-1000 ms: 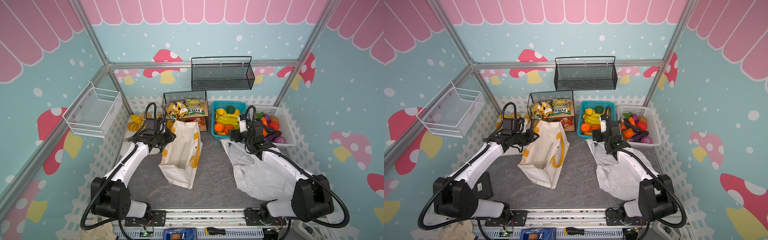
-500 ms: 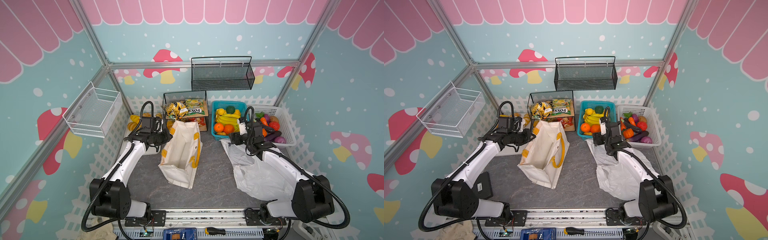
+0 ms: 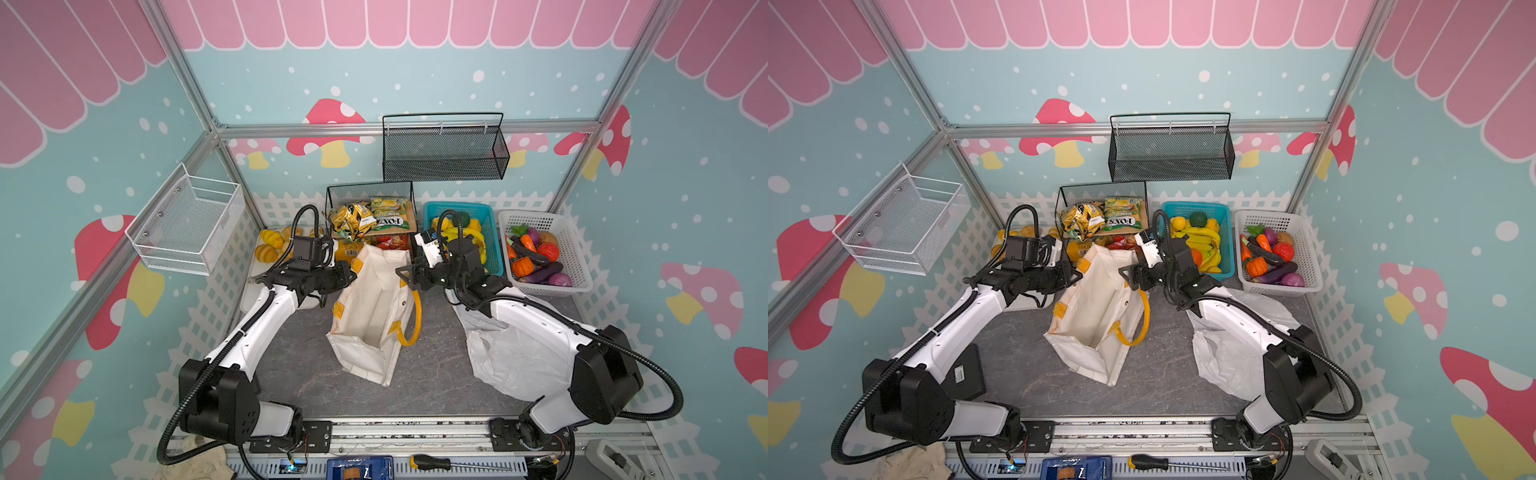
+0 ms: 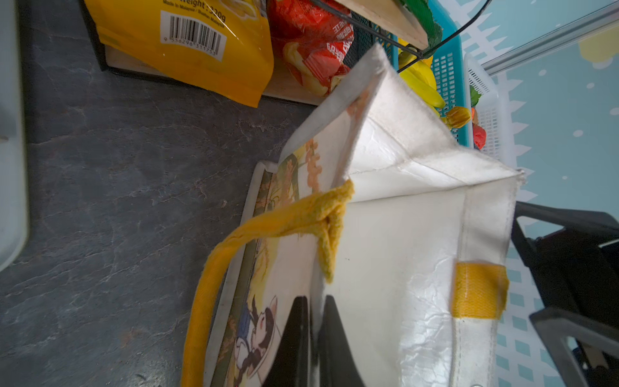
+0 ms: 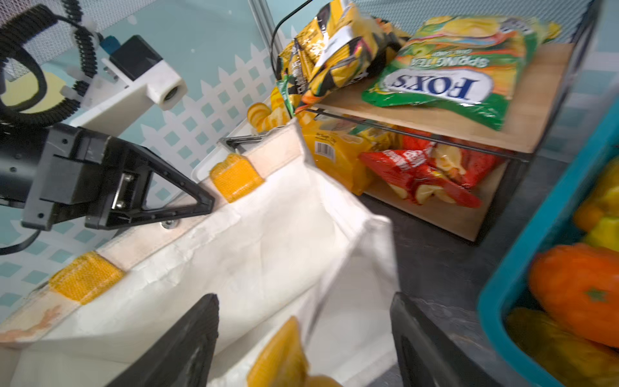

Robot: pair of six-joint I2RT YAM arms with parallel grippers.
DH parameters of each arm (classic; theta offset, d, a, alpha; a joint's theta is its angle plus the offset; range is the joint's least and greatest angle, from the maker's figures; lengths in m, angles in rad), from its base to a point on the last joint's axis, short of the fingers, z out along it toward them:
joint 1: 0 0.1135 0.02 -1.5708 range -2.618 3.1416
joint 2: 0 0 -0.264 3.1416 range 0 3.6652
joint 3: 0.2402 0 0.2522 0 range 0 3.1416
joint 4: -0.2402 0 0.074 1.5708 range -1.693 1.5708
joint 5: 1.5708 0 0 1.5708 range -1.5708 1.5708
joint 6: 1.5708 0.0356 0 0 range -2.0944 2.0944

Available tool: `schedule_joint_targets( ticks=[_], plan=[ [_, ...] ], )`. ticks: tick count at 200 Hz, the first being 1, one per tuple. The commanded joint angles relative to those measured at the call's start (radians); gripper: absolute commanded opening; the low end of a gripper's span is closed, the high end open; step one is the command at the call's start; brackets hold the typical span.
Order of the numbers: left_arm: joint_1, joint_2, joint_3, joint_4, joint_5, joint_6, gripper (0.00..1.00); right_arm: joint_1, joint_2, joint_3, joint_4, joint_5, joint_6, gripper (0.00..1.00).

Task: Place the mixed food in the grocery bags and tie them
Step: 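Pull the tote's top edge open with right gripper while left holds handle, then release the handle and grasp a yellow chip bag in the rack with left gripper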

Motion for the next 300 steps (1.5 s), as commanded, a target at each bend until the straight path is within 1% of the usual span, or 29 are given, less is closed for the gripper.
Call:
schedule_joint_targets(
  ticks=[1,6,10,27,39,54,65,99,116,127,135,147,164,180,185,204,219,252,282,288,300],
  plan=[
    [-0.01,-0.034,-0.01,0.046,0.015,-0.028,0.03,0.041,0.063,0.045,-0.075,0.117,0.084,0.73],
    [-0.01,-0.036,-0.012,0.049,0.016,-0.03,0.03,0.047,0.068,0.048,-0.086,0.135,0.085,0.7],
    [-0.013,-0.038,-0.014,0.052,0.017,-0.032,0.03,0.049,0.071,0.05,-0.096,0.152,0.085,0.65],
    [-0.026,-0.048,-0.017,0.057,0.022,-0.032,0.04,0.051,0.058,0.05,-0.137,0.205,0.067,0.38],
    [-0.037,-0.054,-0.017,0.058,0.034,-0.024,0.05,0.048,0.038,0.058,-0.196,0.28,0.032,0.2],
    [-0.055,-0.067,-0.021,0.065,0.062,-0.022,0.08,0.033,0.01,0.063,-0.293,0.352,-0.02,0.08],
    [-0.072,-0.076,-0.032,0.079,0.097,-0.028,0.11,0.002,-0.017,0.052,-0.353,0.367,-0.051,0.04],
    [-0.145,-0.084,-0.049,0.111,0.213,-0.028,0.23,-0.12,-0.133,-0.005,-0.479,0.29,-0.149,0.02],
    [-0.168,-0.078,-0.042,0.112,0.247,-0.021,0.3,-0.166,-0.178,-0.019,-0.518,0.268,-0.181,0.02],
    [-0.166,-0.078,-0.032,0.109,0.239,-0.018,0.36,-0.185,-0.2,-0.026,-0.53,0.26,-0.193,0.01],
    [-0.163,-0.083,-0.022,0.098,0.202,-0.011,0.4,-0.195,-0.209,-0.03,-0.534,0.259,-0.197,0.01],
    [-0.147,-0.094,-0.006,0.076,0.097,0.002,0.47,-0.208,-0.214,-0.036,-0.528,0.262,-0.2,0.01],
    [-0.116,-0.104,0.032,0.04,-0.08,0.021,0.5,-0.21,-0.212,-0.046,-0.491,0.251,-0.191,0.01],
    [-0.087,-0.105,0.07,0.038,-0.238,0.039,0.52,-0.21,-0.213,-0.066,-0.421,0.19,-0.175,0.02],
    [-0.083,-0.104,0.083,0.041,-0.281,0.048,0.54,-0.21,-0.213,-0.072,-0.397,0.169,-0.172,0.02],
    [-0.072,-0.089,0.138,0.065,-0.404,0.08,0.6,-0.21,-0.204,-0.088,-0.32,0.102,-0.159,0.02],
    [-0.069,-0.068,0.169,0.1,-0.465,0.113,0.64,-0.21,-0.19,-0.095,-0.28,0.065,-0.155,0.02],
    [-0.085,0.008,0.217,0.186,-0.557,0.221,0.68,-0.21,-0.159,-0.083,-0.254,0.055,-0.175,0.02],
    [-0.143,0.061,0.204,0.281,-0.659,0.371,0.7,-0.21,-0.155,-0.07,-0.254,0.081,-0.195,0.02],
    [-0.148,0.069,0.201,0.284,-0.659,0.379,0.7,-0.21,-0.156,-0.069,-0.255,0.084,-0.199,0.02],
    [-0.147,0.068,0.173,0.283,-0.653,0.354,0.7,-0.21,-0.158,-0.069,-0.26,0.098,-0.207,0.02]
  ],
)
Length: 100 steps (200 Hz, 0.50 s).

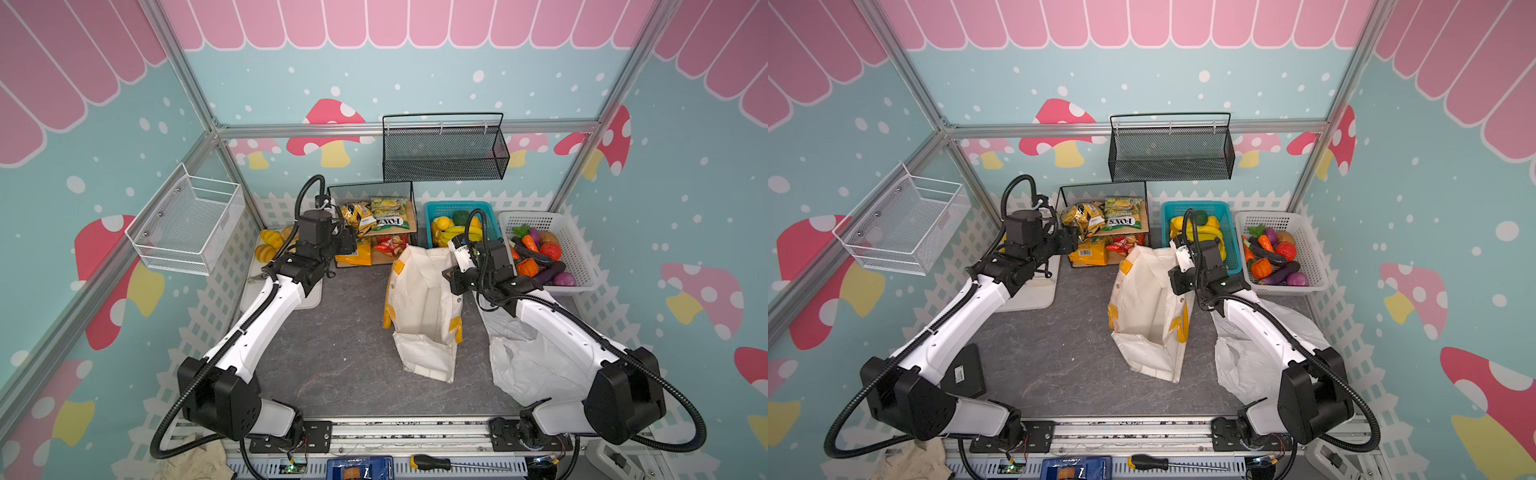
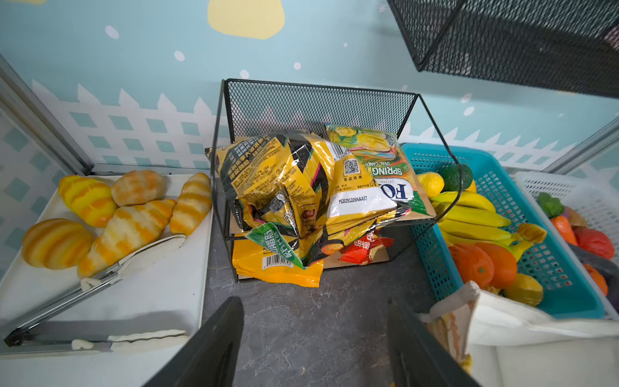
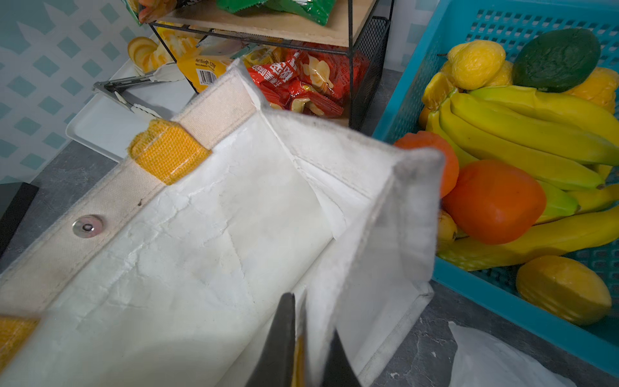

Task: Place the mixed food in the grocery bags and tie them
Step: 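Release the handle and grasp a yellow chip bag in the rack with left gripper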

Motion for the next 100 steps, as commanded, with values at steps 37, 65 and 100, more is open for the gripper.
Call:
schedule_joint_targets(
  ticks=[37,65,100],
  plan=[
    [-0.001,-0.051,-0.324,0.244,0.082,-0.164,0.7,0.0,-0.013,-0.012,0.055,0.039,-0.037,0.02],
    [0.002,-0.057,-0.428,0.392,0.13,-0.264,0.7,0.0,-0.004,-0.019,0.074,0.023,-0.033,0.02],
    [-0.023,-0.004,-0.335,0.368,0.031,-0.164,0.71,0.0,-0.001,-0.031,0.092,-0.002,-0.026,0.02]
  ],
)
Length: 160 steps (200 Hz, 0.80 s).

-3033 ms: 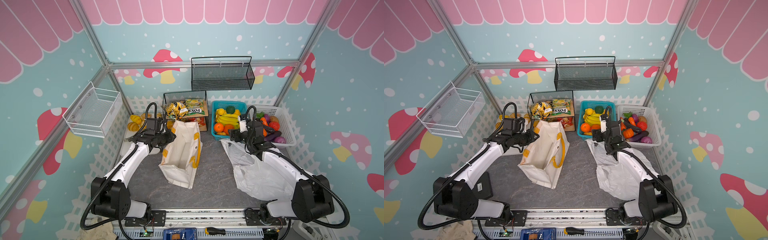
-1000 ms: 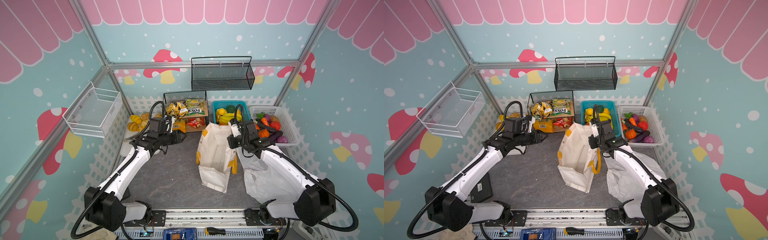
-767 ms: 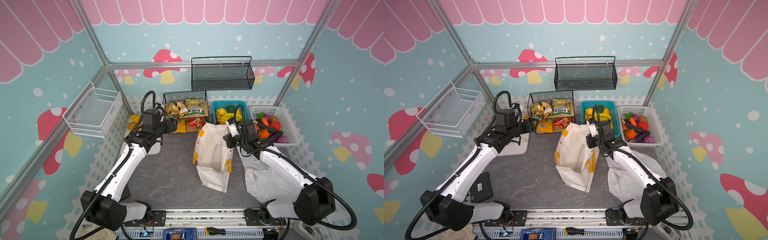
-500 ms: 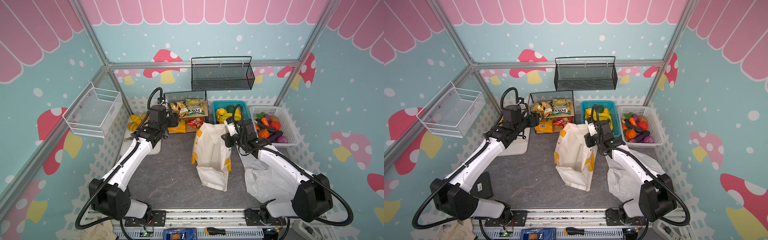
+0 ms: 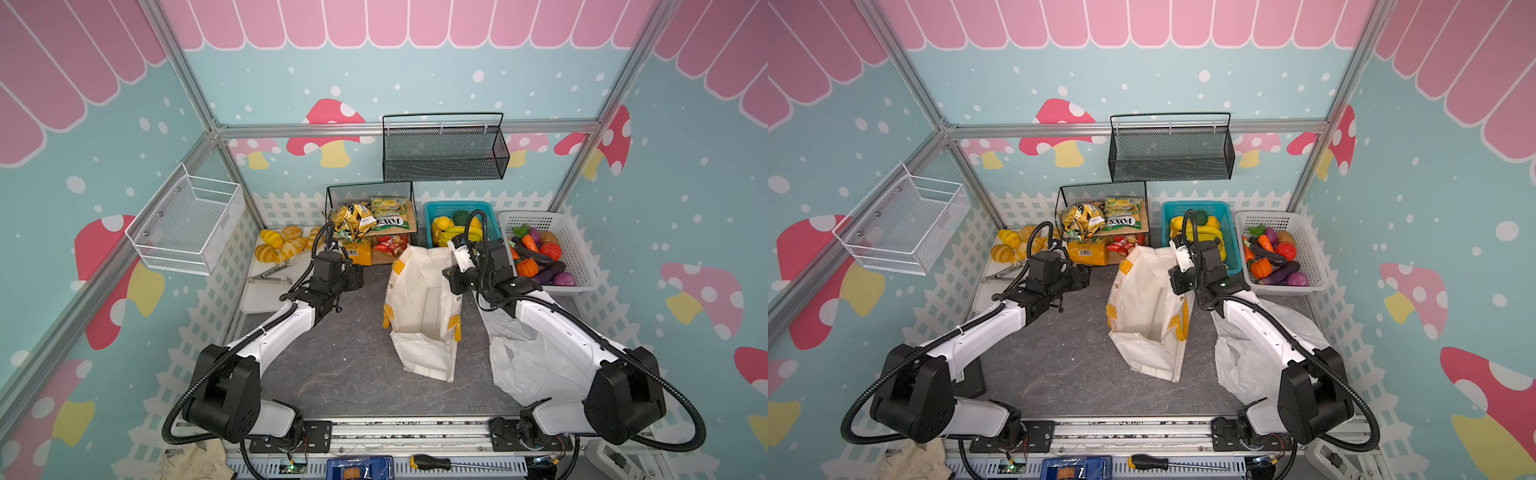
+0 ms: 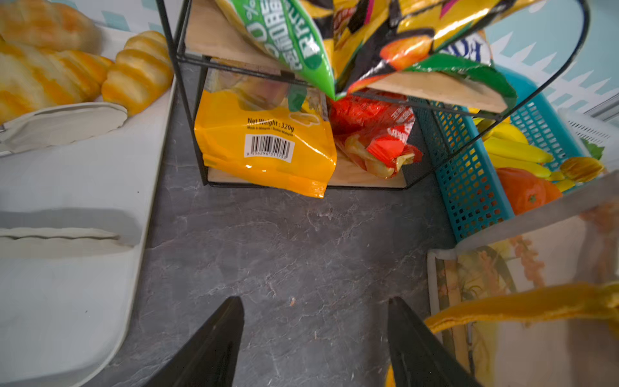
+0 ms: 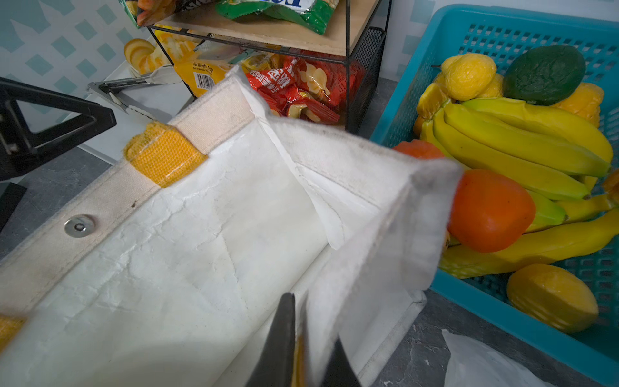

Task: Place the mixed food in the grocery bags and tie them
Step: 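Release the handle and grasp a yellow chip bag in the rack with left gripper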

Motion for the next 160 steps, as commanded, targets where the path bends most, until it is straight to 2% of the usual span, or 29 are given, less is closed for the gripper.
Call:
schedule_joint_targets(
  ticks=[1,18,39,70,102,136,160],
  plan=[
    [-0.024,0.023,0.095,0.081,-0.067,0.043,0.71,0.0,-0.003,-0.013,0.056,-0.015,-0.011,0.02],
    [-0.08,0.053,0.165,0.067,-0.208,0.196,0.74,0.0,-0.007,-0.018,0.058,-0.016,-0.011,0.02],
    [-0.111,0.111,0.25,0.063,-0.3,0.352,0.77,0.0,-0.01,-0.021,0.059,-0.025,-0.011,0.02],
    [-0.125,0.217,0.375,0.066,-0.348,0.569,0.81,0.0,-0.01,-0.025,0.06,-0.029,-0.011,0.02],
    [-0.127,0.339,0.496,0.072,-0.369,0.712,0.82,0.0,-0.007,-0.024,0.061,-0.032,-0.011,0.02],
    [-0.125,0.461,0.609,0.116,-0.406,0.867,0.78,0.0,-0.01,-0.03,0.061,-0.032,-0.011,0.02],
    [-0.122,0.532,0.679,0.113,-0.453,0.928,0.66,0.0,-0.016,-0.039,0.062,-0.031,-0.01,0.02]
  ],
)
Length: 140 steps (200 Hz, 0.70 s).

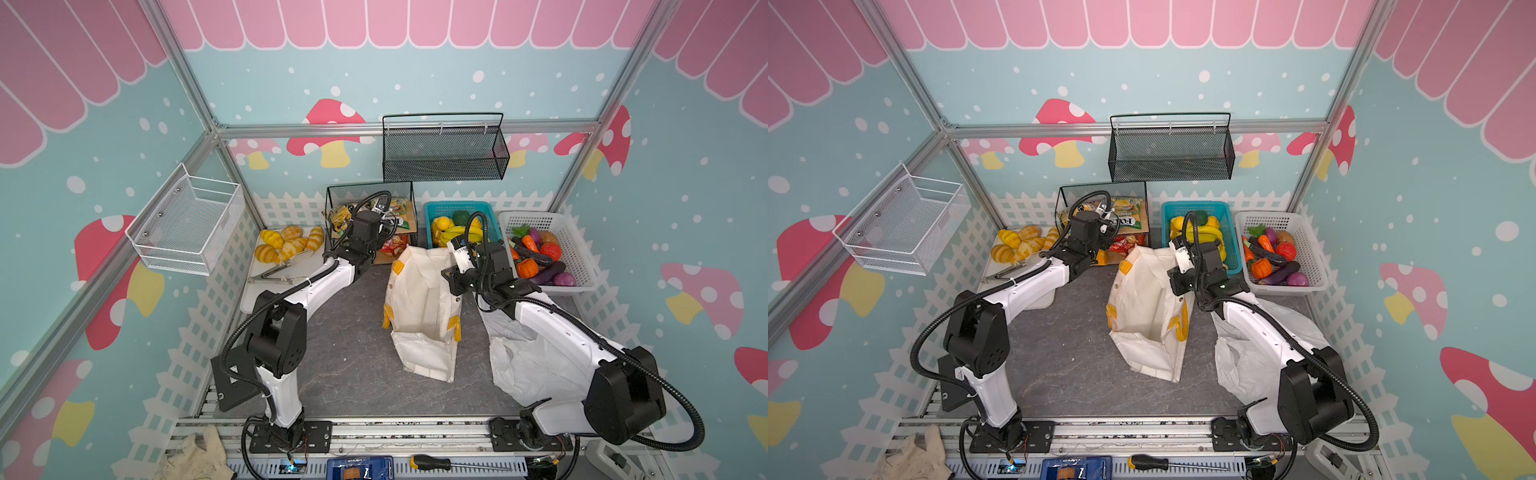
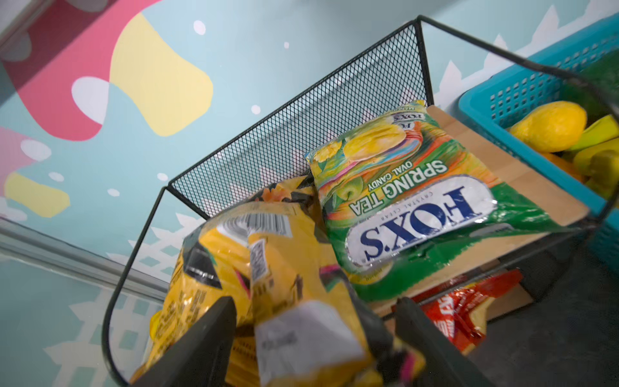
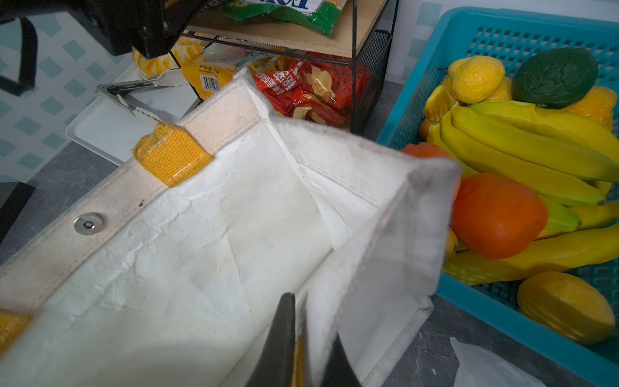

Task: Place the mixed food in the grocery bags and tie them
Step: 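Release the handle and grasp a yellow chip bag in the rack with left gripper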

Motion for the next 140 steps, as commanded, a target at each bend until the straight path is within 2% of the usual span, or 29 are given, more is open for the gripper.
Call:
schedule_joint_targets(
  ticks=[1,63,100,140],
  plan=[
    [0.001,0.049,0.072,0.029,-0.062,0.145,0.65,0.0,-0.017,-0.017,0.025,-0.01,-0.01,0.02],
    [-0.002,0.051,0.064,0.134,-0.077,0.201,0.24,0.0,-0.009,-0.015,0.024,-0.013,-0.005,0.02],
    [-0.005,-0.037,-0.004,0.214,-0.093,0.132,0.13,0.0,-0.004,-0.012,0.03,-0.013,0.001,0.02],
    [-0.016,-0.159,-0.072,0.266,-0.212,0.058,0.01,-0.001,-0.005,-0.013,0.046,-0.018,0.013,0.02]
  ],
)
